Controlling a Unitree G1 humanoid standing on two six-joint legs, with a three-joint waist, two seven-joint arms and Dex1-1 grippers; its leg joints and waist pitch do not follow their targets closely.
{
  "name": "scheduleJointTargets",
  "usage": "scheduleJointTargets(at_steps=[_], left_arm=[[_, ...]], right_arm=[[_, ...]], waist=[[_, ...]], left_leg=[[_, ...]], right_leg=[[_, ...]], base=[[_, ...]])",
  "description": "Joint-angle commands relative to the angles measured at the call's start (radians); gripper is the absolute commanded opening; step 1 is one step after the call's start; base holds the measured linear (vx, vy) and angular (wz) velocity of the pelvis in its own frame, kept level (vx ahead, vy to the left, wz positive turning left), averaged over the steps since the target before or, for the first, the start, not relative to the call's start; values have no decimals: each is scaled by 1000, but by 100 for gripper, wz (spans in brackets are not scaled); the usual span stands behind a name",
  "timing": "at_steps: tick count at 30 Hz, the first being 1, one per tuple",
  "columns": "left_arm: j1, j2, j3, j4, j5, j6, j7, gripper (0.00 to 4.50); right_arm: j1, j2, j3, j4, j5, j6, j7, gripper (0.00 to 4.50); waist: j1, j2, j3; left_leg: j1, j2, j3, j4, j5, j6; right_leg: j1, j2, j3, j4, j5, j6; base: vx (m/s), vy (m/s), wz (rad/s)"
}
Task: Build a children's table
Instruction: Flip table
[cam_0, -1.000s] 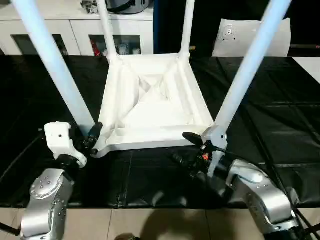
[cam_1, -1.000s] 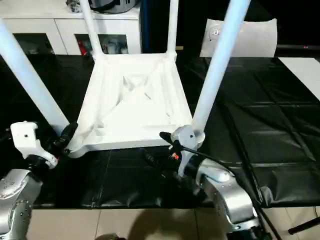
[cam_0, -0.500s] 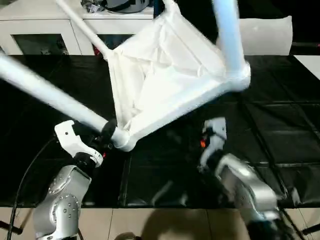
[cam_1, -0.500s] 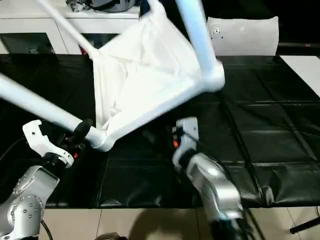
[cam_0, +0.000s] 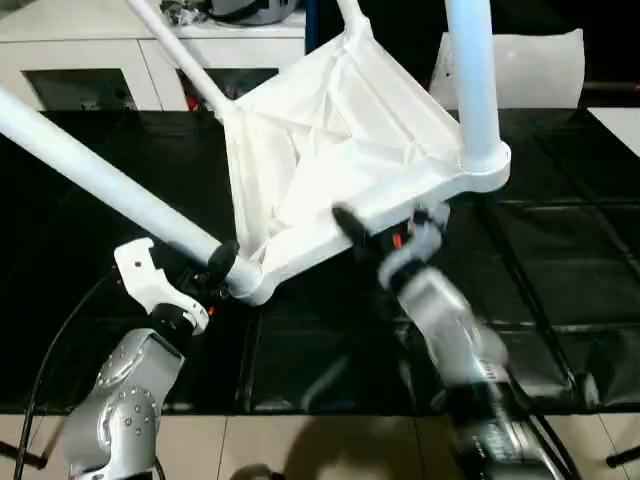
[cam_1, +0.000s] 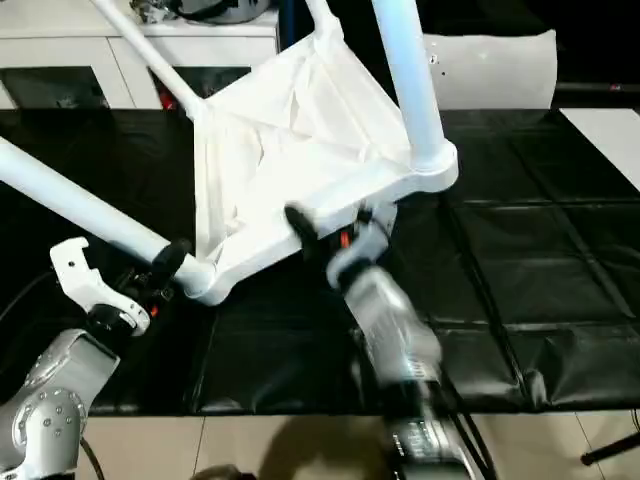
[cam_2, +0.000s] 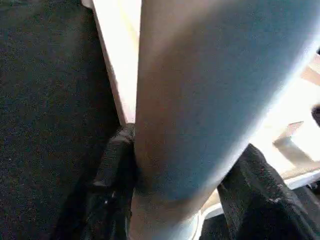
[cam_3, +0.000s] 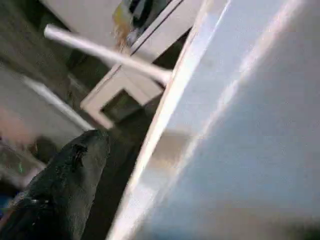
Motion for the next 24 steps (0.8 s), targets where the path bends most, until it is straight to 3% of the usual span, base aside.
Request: scheduleJointTargets(at_steps=[1,3,5,10,24], left_arm=[[0,-20,-42,4,-65,32,-29,199],[1,-18,-51,6,-58,35,-36,199],[1,-18,-61,7,-50,35,-40,199],[0,0,-85,5,-24,45,-55,199],[9,11,-105,9,-7,47,-49,199]], right_arm=[[-35,21,-18,39,27,-21,3,450],[-71,36,-39,82,51,-26,18,450],[-100,50,-55,112,71,-24,26,433],[-187,93,-117,213,113,-53,15,399],[-221,69,-107,293,104,-80,46,266]], waist=[[-4,4,-62],[-6,4,-64],[-6,0,-62],[-6,2,-62],[-9,3,-65]], left_leg=[[9,73,-27,-71,-95,21],[7,72,-27,-69,-80,33],[5,71,-26,-70,-88,39],[7,71,-25,-69,-99,38],[7,71,-22,-66,-80,50]], right_leg=[[39,-98,68,-61,-49,-181],[42,-97,66,-57,-16,-184],[44,-99,66,-59,-30,-190],[41,-99,66,-63,-83,-188],[39,-97,63,-58,-59,-202]], base=[[0,0,0],[0,0,0],[0,0,0],[0,0,0],[0,0,0]])
